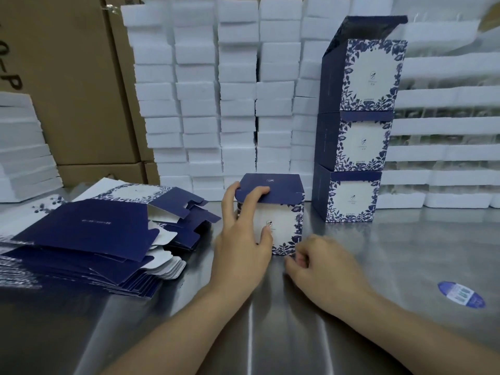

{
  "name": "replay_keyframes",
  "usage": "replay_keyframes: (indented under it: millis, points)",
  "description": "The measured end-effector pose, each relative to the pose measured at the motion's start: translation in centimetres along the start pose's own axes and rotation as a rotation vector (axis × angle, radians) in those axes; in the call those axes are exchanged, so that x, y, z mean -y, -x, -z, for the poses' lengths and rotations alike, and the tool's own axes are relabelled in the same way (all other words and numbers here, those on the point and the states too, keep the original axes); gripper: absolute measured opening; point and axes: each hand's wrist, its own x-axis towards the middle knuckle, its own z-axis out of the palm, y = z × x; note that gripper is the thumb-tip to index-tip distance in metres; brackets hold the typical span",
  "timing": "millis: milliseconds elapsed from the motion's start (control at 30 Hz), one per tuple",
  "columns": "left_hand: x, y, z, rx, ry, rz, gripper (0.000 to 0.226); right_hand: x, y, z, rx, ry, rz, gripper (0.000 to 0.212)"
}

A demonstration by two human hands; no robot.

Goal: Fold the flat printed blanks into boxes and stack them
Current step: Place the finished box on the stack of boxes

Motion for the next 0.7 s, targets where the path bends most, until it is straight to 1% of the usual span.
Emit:
replay_keyframes:
  millis: [100,233,333,433,567,700]
  points:
    - [0.1,-1.0,-1.0,0.023,-0.069,-0.007,0.073,0.4,0.2,0.3,0.012,0.012,0.028,0.038]
    - [-0.2,-2.9,-3.4,0.073,-0.104,0.039,0.076,0.3,0.2,0.4,0.010,-0.003,0.045,0.032]
    - [-1.0,-4.6,-5.5,0.123,-0.085,0.092,0.076,0.3,0.1,0.5,0.000,-0.023,0.072,0.031]
    - [-1.8,-5.9,-7.2,0.190,-0.071,0.105,0.078,-0.1,0.1,0.5,0.003,-0.040,0.058,0.032]
    - [-1.8,-7.3,-8.1,0.253,-0.121,0.100,0.079,-0.3,0.0,0.1,0.041,-0.035,0.096,0.028]
    - [-2.1,-8.1,-8.0,0.285,-0.114,0.115,0.079,-0.3,-0.1,0.3,0.039,0.014,0.119,0.031]
